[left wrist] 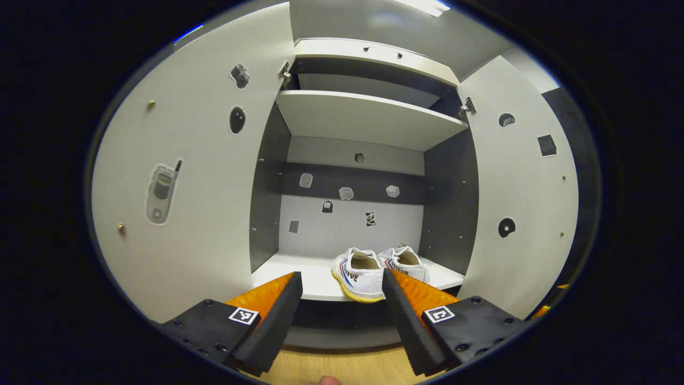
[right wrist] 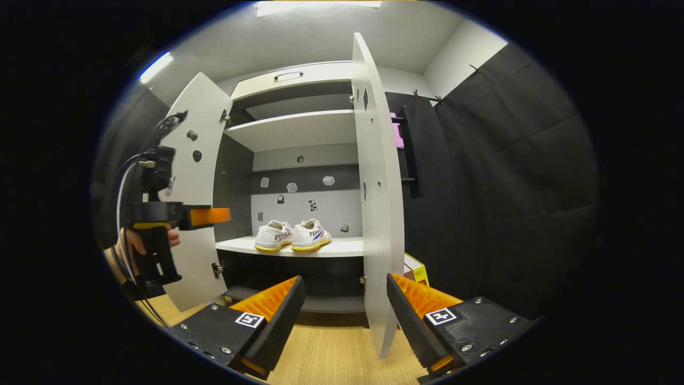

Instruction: Grab one shoe with the right hand and put it into the shoe cabinet, grab the other shoe with the left hand and put it into the shoe cabinet; then close the right door with the right hand and the left door with the left hand.

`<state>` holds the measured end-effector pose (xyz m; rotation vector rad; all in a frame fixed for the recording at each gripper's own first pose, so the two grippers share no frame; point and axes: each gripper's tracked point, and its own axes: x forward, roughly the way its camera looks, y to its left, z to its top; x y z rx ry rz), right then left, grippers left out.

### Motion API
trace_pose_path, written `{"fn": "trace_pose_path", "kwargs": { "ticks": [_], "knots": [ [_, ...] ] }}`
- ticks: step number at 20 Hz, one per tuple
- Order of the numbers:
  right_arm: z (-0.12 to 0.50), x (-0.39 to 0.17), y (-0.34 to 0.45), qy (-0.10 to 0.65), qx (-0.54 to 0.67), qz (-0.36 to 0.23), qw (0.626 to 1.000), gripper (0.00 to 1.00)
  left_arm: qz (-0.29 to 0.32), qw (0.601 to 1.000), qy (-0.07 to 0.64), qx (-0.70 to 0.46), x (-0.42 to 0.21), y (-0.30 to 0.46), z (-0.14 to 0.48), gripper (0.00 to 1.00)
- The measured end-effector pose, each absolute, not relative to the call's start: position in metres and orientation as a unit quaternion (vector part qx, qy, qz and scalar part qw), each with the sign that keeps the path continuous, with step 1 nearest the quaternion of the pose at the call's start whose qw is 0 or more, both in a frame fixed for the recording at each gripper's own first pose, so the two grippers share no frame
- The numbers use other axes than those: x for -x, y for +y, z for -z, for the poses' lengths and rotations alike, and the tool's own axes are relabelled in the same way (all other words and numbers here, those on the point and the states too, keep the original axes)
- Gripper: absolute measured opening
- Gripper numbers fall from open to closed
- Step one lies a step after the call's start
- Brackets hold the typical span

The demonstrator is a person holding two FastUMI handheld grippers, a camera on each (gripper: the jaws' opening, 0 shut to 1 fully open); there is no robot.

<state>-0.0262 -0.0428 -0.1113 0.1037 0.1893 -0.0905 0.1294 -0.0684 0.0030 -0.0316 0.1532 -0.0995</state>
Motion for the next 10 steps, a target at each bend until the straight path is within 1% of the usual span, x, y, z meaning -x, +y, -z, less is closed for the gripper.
{"fn": "trace_pose_path", "kwargs": {
  "ticks": [2,5,8,10],
  "knots": [
    [0.111,0.031,-0.052,0.095,-0.041,0.053,0.993,0.94,0.038,0.997,0.067,0.01,-0.101,-0.065,0.001,0.98],
    [0.103,0.037,-0.074,0.09,-0.046,0.07,0.992,0.94,0.023,0.997,0.076,0.002,-0.061,-0.063,0.016,0.97],
    [0.085,0.039,-0.12,0.071,-0.026,0.114,0.991,0.94,0.025,0.996,0.086,0.024,-0.032,-0.069,0.028,0.96],
    [0.074,0.035,-0.151,0.059,-0.009,0.135,0.989,0.94,0.023,0.996,0.085,0.019,-0.022,-0.069,0.028,0.97]
  ]
}}
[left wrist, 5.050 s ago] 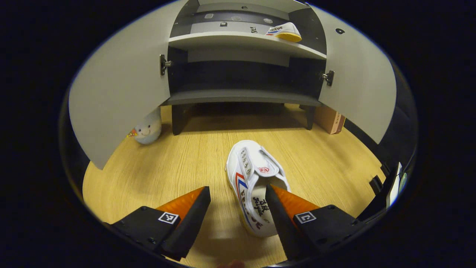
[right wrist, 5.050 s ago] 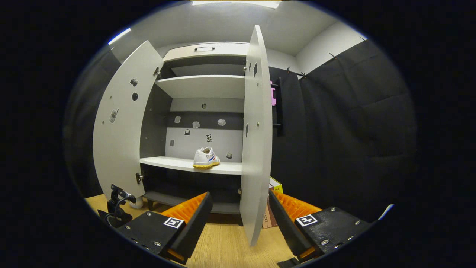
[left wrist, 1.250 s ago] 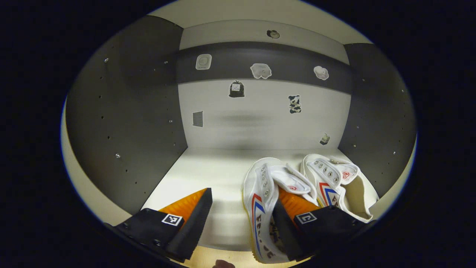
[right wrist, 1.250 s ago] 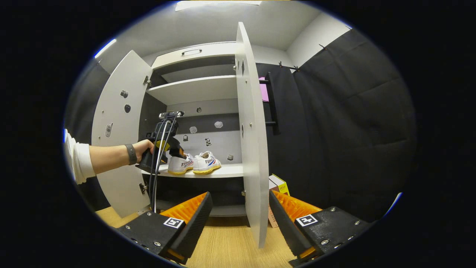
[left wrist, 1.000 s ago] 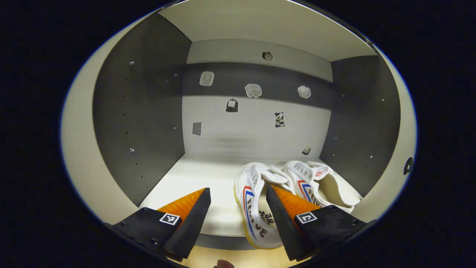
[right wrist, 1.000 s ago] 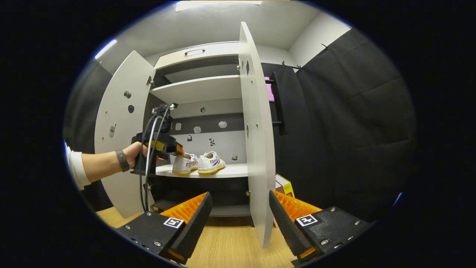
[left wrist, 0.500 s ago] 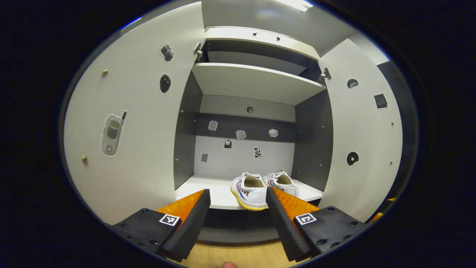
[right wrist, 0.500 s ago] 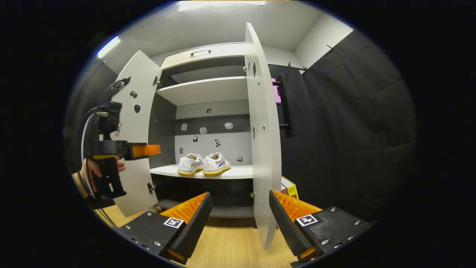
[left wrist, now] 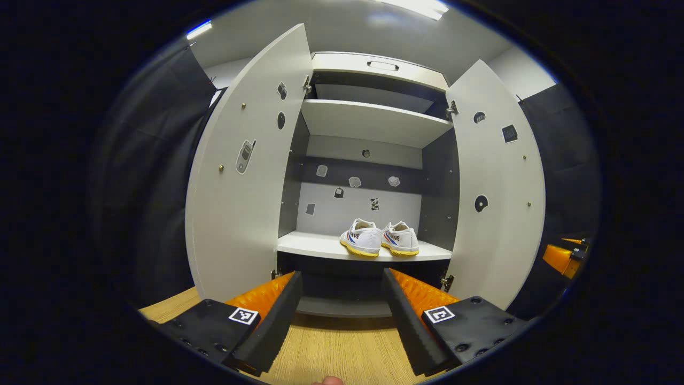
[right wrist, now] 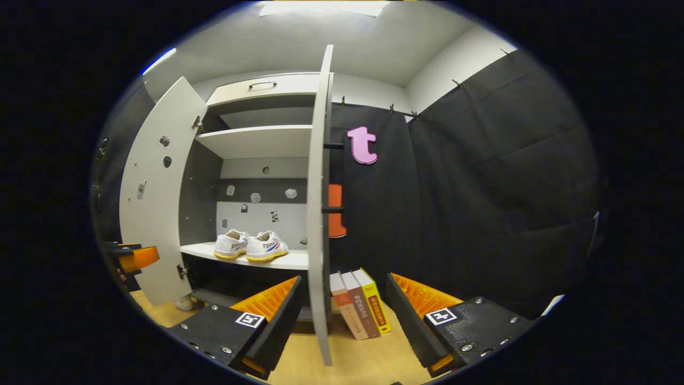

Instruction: Grab one shoe with the right hand and put it into the shoe cabinet, grab the other shoe with the left hand and put it into the shoe cabinet; then close the right door with the right hand and the left door with the left hand.

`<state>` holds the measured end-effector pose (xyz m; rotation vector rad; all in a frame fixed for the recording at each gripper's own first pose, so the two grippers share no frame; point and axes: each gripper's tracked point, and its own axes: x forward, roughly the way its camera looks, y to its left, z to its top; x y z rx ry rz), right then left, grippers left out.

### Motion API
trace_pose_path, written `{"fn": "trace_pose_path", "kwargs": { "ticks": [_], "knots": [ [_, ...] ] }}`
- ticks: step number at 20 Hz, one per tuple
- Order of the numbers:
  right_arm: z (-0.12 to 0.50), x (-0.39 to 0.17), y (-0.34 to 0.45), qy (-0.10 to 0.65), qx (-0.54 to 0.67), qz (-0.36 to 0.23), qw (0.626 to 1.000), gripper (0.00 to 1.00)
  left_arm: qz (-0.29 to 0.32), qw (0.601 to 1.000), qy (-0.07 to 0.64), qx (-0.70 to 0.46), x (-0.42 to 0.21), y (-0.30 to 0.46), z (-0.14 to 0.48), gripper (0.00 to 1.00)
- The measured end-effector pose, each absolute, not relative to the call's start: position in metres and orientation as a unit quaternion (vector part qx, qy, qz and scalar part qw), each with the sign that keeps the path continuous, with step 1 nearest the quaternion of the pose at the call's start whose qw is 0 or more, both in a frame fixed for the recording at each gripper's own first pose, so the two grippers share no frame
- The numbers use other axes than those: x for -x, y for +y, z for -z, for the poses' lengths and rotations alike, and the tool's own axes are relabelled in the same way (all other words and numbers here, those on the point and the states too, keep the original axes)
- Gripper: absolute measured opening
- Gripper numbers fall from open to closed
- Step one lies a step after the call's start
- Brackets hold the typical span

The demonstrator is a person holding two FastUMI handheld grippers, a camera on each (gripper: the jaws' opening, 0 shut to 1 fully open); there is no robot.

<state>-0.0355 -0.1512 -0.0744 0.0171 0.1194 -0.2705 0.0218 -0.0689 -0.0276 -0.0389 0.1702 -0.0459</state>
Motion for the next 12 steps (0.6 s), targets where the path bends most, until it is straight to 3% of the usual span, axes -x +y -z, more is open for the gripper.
{"fn": "trace_pose_path", "kwargs": {
  "ticks": [1,2,4,5,6,10,11,12],
  "knots": [
    [0.071,0.029,-0.163,0.057,-0.003,0.138,0.989,0.98,0.023,0.996,0.086,0.016,-0.019,-0.071,0.028,0.97],
    [0.07,0.024,-0.172,0.057,-0.002,0.138,0.989,0.94,0.027,0.996,0.086,0.013,-0.016,-0.074,0.027,0.97],
    [0.07,0.013,-0.187,0.058,-0.014,0.133,0.989,0.98,0.032,0.996,0.084,0.014,-0.013,-0.078,0.024,0.97],
    [0.071,0.006,-0.189,0.058,-0.021,0.129,0.99,0.94,0.035,0.996,0.084,0.018,-0.012,-0.081,0.024,0.97],
    [0.072,-0.002,-0.19,0.058,-0.028,0.122,0.99,0.97,0.035,0.996,0.084,0.021,-0.012,-0.08,0.023,0.97],
    [0.075,-0.023,-0.177,0.058,-0.037,0.095,0.993,0.94,0.03,0.995,0.092,0.022,-0.01,-0.078,0.026,0.97],
    [0.075,-0.027,-0.175,0.059,-0.029,0.093,0.994,0.98,0.028,0.995,0.093,0.021,-0.01,-0.078,0.027,0.97],
    [0.075,-0.028,-0.175,0.057,-0.019,0.093,0.994,0.93,0.024,0.995,0.094,0.021,-0.01,-0.076,0.028,0.97]
  ]
}}
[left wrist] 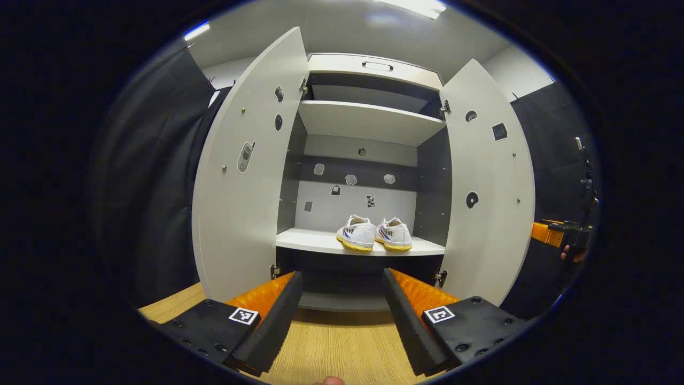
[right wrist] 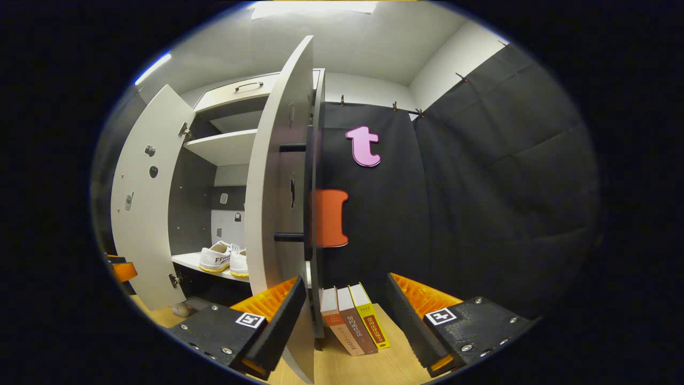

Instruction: Grab one shoe with the right hand and put it into the shoe cabinet, grab the other shoe with the left hand and put it into the shoe cabinet; then close the right door with the right hand and the left door with the left hand.

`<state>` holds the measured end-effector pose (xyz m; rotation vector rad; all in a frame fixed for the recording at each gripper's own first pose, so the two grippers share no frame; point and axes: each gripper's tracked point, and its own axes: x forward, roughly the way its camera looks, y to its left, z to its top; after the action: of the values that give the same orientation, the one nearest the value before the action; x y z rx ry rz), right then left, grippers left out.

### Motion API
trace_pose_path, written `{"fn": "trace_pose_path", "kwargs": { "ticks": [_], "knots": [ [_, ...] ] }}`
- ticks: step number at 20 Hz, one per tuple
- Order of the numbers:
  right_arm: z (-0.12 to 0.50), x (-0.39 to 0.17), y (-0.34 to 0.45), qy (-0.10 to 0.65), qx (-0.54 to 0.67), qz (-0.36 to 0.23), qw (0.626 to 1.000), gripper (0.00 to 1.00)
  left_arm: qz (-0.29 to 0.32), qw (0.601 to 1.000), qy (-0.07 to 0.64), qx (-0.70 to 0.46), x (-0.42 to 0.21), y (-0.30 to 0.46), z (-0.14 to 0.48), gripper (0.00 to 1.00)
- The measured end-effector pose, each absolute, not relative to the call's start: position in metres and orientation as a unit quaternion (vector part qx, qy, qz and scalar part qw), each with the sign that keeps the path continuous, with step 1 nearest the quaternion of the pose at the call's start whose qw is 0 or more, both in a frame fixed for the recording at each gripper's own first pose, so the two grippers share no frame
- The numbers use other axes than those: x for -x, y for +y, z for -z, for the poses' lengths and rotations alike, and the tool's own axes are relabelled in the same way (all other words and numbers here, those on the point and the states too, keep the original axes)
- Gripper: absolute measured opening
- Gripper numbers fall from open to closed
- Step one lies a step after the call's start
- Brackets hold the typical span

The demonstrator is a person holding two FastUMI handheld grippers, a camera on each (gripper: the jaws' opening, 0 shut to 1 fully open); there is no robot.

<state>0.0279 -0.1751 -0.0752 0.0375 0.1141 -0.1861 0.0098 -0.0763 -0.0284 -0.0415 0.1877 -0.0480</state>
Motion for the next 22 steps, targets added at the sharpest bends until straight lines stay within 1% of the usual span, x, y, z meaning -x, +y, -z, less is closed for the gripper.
{"fn": "trace_pose_path", "kwargs": {
  "ticks": [4,5,7,8,9,14,22],
  "knots": [
    [0.074,-0.025,-0.162,0.059,-0.033,0.072,0.995,0.9,0.019,0.995,0.1,0.024,-0.003,-0.07,0.03,0.97],
    [0.076,-0.025,-0.159,0.062,-0.039,0.069,0.995,0.96,0.02,0.994,0.103,0.025,-0.002,-0.071,0.031,0.97],
    [0.076,-0.022,-0.154,0.063,-0.034,0.065,0.995,0.82,0.022,0.994,0.105,0.025,-0.002,-0.071,0.032,0.97],
    [0.075,-0.021,-0.15,0.063,-0.032,0.064,0.995,0.89,0.025,0.994,0.104,0.026,-0.002,-0.072,0.032,0.97],
    [0.074,-0.02,-0.145,0.064,-0.034,0.06,0.996,0.89,0.028,0.994,0.104,0.027,-0.002,-0.073,0.031,0.98],
    [0.074,-0.027,-0.114,0.063,-0.041,0.029,0.997,0.89,0.032,0.994,0.101,0.027,0.0,-0.068,0.03,0.97],
    [0.076,-0.045,-0.07,0.061,-0.057,-0.014,0.996,0.89,0.007,0.994,0.104,0.03,0.004,-0.037,0.033,0.97]
  ]
}}
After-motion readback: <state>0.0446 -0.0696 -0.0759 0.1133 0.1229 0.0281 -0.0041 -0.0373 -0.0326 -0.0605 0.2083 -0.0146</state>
